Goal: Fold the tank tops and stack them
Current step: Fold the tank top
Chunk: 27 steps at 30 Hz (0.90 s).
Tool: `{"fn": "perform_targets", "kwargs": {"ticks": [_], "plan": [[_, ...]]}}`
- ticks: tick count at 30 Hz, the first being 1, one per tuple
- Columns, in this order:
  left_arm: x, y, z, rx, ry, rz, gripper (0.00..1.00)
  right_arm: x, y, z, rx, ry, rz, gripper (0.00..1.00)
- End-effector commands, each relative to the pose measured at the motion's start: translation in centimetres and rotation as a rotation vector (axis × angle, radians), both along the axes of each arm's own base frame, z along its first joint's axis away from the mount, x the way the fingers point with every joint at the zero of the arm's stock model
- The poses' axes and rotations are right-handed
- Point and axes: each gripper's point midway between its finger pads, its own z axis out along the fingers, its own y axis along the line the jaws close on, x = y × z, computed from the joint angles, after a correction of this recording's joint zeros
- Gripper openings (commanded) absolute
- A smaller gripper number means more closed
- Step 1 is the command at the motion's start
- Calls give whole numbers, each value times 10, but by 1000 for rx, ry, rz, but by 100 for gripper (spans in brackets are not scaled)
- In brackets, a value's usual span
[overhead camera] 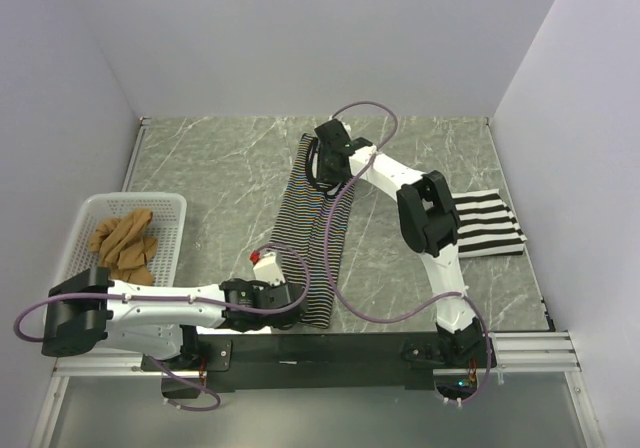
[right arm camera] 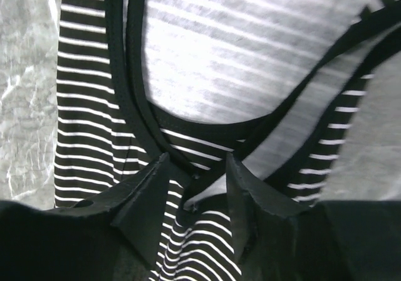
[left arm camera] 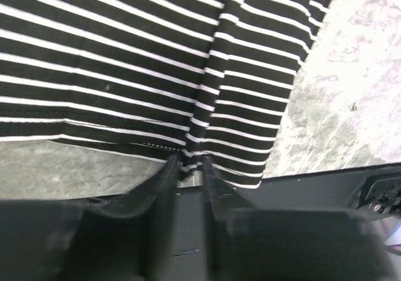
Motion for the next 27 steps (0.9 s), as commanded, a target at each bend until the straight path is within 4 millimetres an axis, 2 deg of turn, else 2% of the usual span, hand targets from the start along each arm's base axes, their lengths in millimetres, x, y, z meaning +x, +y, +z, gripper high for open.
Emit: {"fn": "perform_targets", "kwargs": {"ticks": [1,3,4,5,6,8,9,11,12,13,14,15,16,17,21,22,27], "plan": [[8,-2,22,-11,-35,8,31,18,-19,74,-2,-164,-53,49],[12,3,32,-3,-56,13,45,21,-37,84,17,-181,-85,49],[18,5,41,-16,-78,29,48,19,-43,80,27,-169,-91,49],[21,7,47,-18,-87,34,51,25,-54,90,47,-194,-113,50],[24,7,53,-24,-103,18,56,26,-61,90,53,-193,-128,50],[37,0,71,-73,-127,20,56,26,-69,87,69,-180,-137,50],[40,-3,76,-71,-149,-5,56,30,-80,84,74,-172,-159,50],[51,-18,86,-86,-164,-44,52,32,-88,75,82,-148,-176,44],[56,-26,90,-81,-186,-81,44,34,-96,72,86,-141,-198,41],[61,-33,80,-39,-179,-100,41,34,-102,65,87,-128,-207,34],[67,-47,91,-48,-197,-118,38,37,-101,61,107,-121,-205,29],[70,-52,89,-18,-199,-139,30,40,-108,57,113,-115,-220,25],[74,-58,76,27,-182,-146,24,41,-109,57,119,-113,-218,20],[76,-69,79,19,-185,-171,20,42,-110,47,113,-96,-217,18],[87,-84,55,50,-147,-183,2,49,-108,36,119,-75,-206,16],[90,-83,42,80,-129,-177,1,51,-108,34,122,-74,-209,16],[86,-80,11,115,-71,-185,1,58,-106,17,121,-54,-208,16]]}}
